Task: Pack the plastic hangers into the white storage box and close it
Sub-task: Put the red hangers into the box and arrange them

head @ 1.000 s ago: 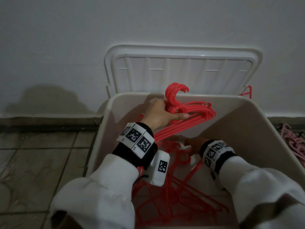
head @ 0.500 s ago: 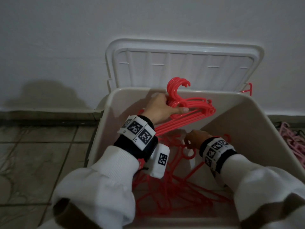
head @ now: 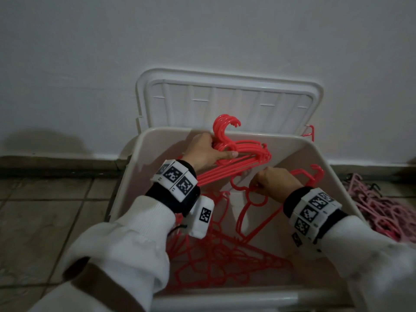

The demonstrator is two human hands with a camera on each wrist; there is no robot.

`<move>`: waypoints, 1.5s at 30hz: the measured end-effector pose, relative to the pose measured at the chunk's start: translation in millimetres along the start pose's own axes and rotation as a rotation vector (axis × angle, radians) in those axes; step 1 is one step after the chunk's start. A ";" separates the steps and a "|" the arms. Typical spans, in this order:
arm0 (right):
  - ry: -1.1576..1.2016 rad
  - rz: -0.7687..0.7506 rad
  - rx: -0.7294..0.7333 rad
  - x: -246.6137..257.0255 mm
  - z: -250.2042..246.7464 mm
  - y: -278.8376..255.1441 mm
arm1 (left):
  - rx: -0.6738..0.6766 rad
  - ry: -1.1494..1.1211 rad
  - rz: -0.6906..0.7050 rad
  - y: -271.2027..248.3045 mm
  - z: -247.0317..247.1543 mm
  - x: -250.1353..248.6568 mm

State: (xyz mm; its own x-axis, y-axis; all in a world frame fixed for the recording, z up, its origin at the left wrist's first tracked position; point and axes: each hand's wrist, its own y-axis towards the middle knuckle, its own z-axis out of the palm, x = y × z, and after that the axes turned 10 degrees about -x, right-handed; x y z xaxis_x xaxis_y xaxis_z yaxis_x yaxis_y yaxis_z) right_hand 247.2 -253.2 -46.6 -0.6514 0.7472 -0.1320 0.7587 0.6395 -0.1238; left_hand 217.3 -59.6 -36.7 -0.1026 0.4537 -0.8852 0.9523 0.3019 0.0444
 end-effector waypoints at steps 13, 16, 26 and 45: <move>0.361 -0.036 -0.186 -32.3 -11.9 -20.2 | 0.074 -0.170 -0.048 -1.9 -8.5 -2.4; 0.573 -0.038 -0.317 -37.1 -18.9 -26.5 | 0.072 -0.181 -0.052 -3.5 -7.0 -4.1; 0.980 0.015 -0.547 -20.0 -21.4 -4.7 | 0.237 -0.250 -0.045 -7.8 -3.0 -9.7; 1.196 0.034 -0.720 3.3 -0.7 18.3 | 0.259 -0.056 -0.040 -0.4 4.2 1.1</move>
State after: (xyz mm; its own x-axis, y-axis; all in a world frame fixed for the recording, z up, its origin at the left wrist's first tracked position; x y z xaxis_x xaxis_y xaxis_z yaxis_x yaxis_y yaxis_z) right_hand 258.9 -238.8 -48.6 -0.5076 0.2299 0.8303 0.8492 0.2964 0.4371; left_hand 218.0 -62.7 -39.7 -0.1327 0.3963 -0.9085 0.9903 0.0913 -0.1049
